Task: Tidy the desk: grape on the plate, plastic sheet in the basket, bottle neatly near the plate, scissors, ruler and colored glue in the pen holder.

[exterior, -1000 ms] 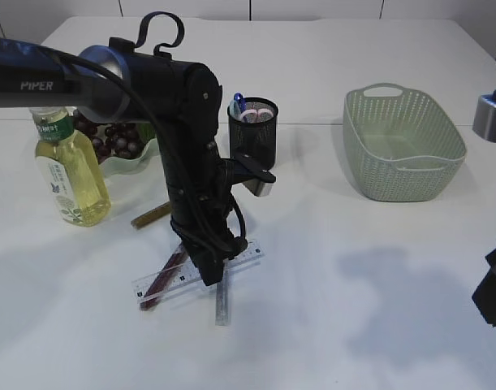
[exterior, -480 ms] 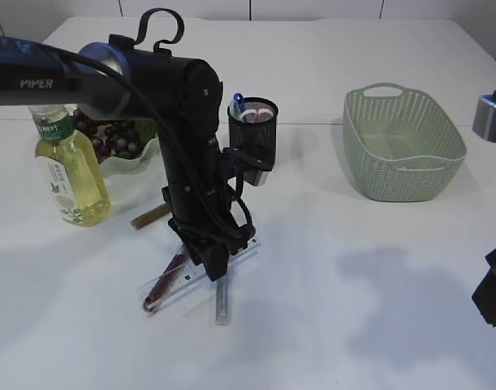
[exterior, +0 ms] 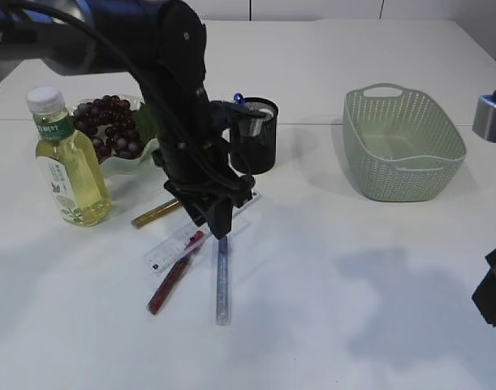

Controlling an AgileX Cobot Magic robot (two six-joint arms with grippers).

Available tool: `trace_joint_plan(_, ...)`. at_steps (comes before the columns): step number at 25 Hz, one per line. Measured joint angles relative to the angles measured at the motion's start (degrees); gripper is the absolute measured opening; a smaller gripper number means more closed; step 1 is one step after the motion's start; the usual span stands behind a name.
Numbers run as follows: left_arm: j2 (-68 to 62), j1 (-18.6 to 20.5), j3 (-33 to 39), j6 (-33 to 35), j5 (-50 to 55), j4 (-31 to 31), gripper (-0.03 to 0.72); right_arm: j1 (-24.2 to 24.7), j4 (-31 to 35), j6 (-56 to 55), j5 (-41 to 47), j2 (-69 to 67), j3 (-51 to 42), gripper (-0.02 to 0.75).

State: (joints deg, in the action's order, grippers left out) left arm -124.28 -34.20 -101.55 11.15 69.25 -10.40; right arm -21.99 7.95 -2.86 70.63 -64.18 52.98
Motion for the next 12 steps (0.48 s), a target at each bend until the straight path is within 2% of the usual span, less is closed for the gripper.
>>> trace_joint_plan(5,4.5,1.8,0.0,-0.3,-2.8,-1.7,0.271,0.0,0.0,0.0,0.0,0.0,0.0,0.364)
trace_joint_plan(12,8.0,1.9,0.0,-0.5,-12.7,-1.9,0.271,0.0,-0.7,0.2,0.0,0.0,0.0,0.364)
